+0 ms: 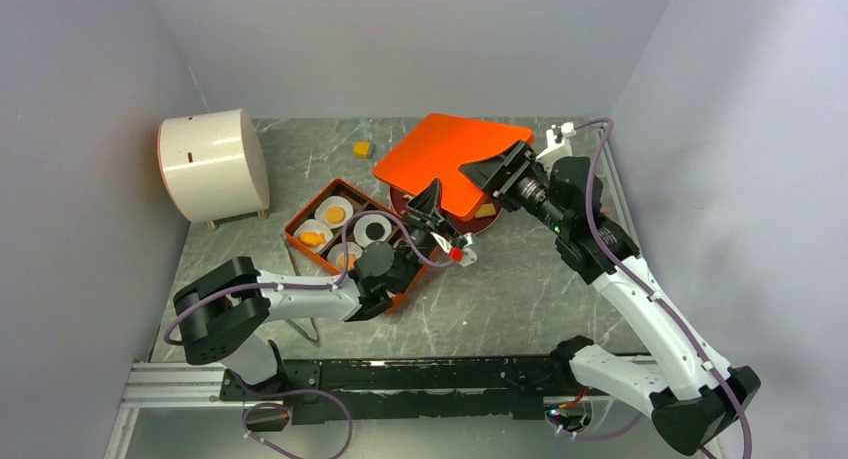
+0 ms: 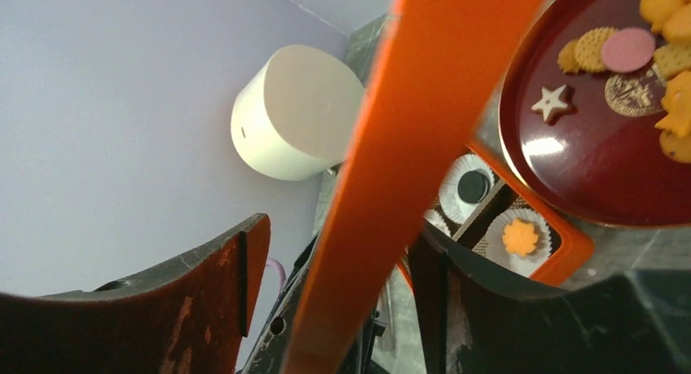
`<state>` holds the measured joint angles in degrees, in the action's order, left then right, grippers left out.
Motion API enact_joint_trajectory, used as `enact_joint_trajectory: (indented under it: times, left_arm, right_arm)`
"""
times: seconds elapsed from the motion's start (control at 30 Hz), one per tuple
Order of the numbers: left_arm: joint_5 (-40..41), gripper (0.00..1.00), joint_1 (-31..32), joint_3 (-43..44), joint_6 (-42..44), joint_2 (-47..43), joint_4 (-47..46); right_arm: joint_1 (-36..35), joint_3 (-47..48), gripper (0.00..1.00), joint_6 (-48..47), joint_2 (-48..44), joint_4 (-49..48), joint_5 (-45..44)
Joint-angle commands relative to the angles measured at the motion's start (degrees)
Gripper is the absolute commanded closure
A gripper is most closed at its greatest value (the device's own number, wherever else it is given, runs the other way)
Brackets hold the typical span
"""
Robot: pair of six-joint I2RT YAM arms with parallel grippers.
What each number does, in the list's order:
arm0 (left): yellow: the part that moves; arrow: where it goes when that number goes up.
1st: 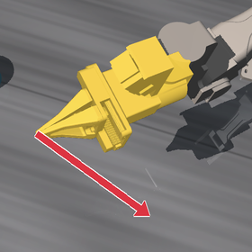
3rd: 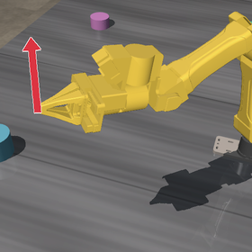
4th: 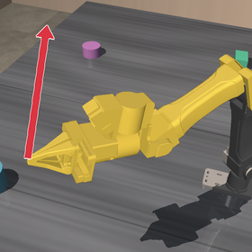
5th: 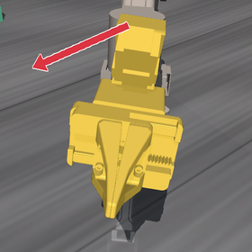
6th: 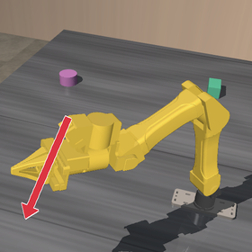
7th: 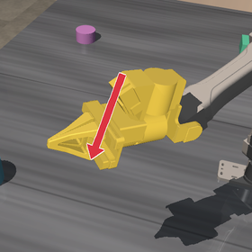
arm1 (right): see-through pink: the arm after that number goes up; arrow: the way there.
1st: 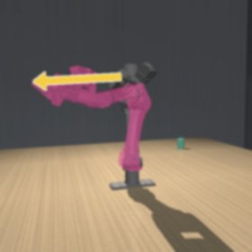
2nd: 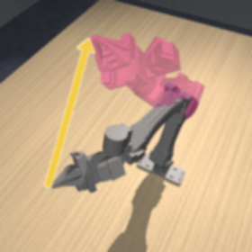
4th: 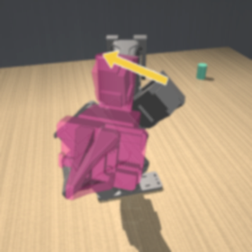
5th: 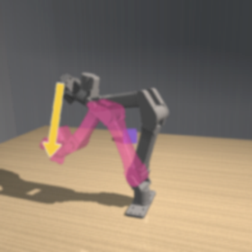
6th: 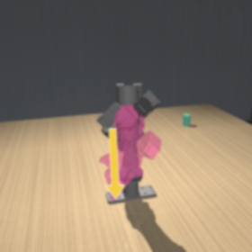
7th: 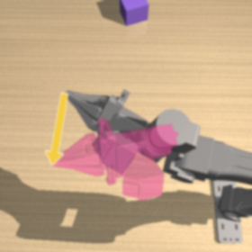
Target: Pack the cookies
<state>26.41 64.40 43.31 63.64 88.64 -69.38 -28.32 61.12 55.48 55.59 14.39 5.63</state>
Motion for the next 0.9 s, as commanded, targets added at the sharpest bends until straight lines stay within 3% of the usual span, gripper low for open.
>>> enact_joint_trajectory:
  times: [0.0, 0.17, 0.57, 0.67, 0.87]
  left_arm:
    - [-2.43, 0.95, 0.29, -0.07, 8.0, -3.17, -1.62]
    - [-1.64, 0.95, 0.2, -1.13, 9.48, -3.54, 0.8]
    - [2.08, 0.91, 0.2, -3.64, 5.13, -8.49, 5.54]
    - [3.72, 0.76, -0.08, -4.46, 1.05, -11.52, 10.4]
    - [5.36, 0.43, -1.42, -6.83, -8.77, -18.5, 21.49]
  right_arm:
    - [0.09, -0.47, 0.36, 2.49, -0.66, -5.02, 2.45]
    - [0.1, -1.35, 0.47, 3.12, -1.57, -4.63, 1.99]
    - [0.06, -6.77, 0.94, 6.8, -3.41, -8.93, 0.84]
    - [0.1, -7.69, 1.0, 6.65, -3.65, -10.04, -0.81]
    - [1.03, -9.27, 1.0, 6.21, -2.92, -13.61, -2.72]
